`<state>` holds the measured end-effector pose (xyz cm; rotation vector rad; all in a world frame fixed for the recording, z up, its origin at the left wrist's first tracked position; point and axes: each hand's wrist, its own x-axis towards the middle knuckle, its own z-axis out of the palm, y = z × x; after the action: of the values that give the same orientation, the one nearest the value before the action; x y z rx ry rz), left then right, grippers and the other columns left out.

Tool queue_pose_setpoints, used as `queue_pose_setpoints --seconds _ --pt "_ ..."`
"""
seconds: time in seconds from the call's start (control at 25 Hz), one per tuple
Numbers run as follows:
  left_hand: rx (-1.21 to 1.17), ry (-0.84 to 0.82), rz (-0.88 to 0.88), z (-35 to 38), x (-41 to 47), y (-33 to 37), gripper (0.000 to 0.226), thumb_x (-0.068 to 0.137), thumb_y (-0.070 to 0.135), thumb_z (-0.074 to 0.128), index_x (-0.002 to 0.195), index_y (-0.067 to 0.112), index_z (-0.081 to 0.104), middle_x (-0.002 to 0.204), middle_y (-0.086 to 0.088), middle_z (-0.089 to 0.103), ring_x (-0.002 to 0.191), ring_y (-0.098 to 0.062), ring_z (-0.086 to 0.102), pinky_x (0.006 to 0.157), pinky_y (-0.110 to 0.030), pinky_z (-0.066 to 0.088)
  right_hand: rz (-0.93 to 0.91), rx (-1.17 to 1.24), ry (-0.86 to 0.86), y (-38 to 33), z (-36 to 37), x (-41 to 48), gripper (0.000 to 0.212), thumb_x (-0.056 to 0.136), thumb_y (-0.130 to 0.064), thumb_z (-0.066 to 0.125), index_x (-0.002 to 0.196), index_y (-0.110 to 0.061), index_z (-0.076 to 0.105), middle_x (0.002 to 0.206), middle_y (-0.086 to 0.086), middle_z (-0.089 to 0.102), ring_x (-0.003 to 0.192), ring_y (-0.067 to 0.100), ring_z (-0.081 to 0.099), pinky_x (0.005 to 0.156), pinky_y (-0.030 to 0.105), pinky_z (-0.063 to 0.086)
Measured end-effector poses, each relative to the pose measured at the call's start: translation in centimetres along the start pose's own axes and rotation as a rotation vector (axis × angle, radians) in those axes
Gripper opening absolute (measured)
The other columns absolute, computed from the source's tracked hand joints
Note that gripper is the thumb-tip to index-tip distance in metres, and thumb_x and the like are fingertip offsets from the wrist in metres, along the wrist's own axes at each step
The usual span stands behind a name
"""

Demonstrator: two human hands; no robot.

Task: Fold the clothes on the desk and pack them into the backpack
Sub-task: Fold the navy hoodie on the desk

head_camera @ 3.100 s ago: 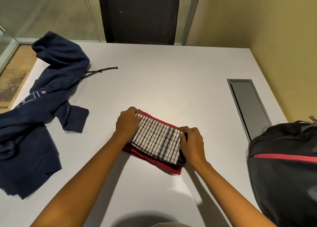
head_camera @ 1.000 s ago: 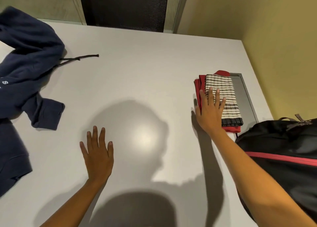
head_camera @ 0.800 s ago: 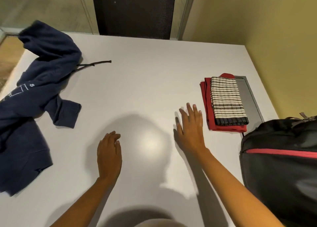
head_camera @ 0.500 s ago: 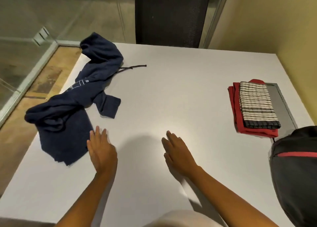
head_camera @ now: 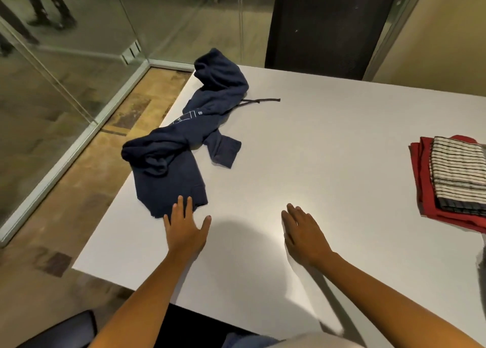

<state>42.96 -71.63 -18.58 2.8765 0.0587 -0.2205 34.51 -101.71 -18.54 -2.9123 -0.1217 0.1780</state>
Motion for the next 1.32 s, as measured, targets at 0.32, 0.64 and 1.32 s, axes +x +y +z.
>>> queue_pose_setpoints --seconds 0.32,0.64,1.32 --pt "0.030 0.001 0.090 1.9 -4.2 0.2 0.089 0.082 0.078 0.018 0.154 0.026 0.011 0.162 -0.002 0.001 0.148 -0.025 0.008 0.118 -0.046 0.007 -0.181 0.148 0.016 -7.5 0.0 3.4 0.064 0.071 -0.001 0.078 0.131 0.001 0.056 0.135 0.023 0.055 0.117 0.038 0.060 0.097 0.042 0.049" --pt "-0.131 0.051 0.173 0.6 -6.8 -0.1 0.059 0.095 0.049 0.040 0.147 0.022 0.035 0.155 -0.002 0.031 0.141 -0.020 0.032 0.115 -0.035 0.023 -0.332 0.234 -0.091 -14.9 -1.2 8.8 0.053 0.103 -0.014 0.037 0.154 -0.012 0.021 0.161 0.004 0.017 0.148 0.022 0.019 0.118 0.031 0.021" --pt "-0.601 0.267 -0.558 -2.5 -3.9 -0.9 0.036 0.088 0.018 0.067 0.117 0.002 0.055 0.106 -0.016 0.063 0.097 -0.034 0.062 0.077 -0.038 0.052 -0.057 0.240 -0.158 -18.8 -1.8 10.0 0.046 0.094 -0.059 0.044 0.097 -0.016 0.059 0.099 0.002 0.065 0.089 0.020 0.062 0.069 0.030 0.045"
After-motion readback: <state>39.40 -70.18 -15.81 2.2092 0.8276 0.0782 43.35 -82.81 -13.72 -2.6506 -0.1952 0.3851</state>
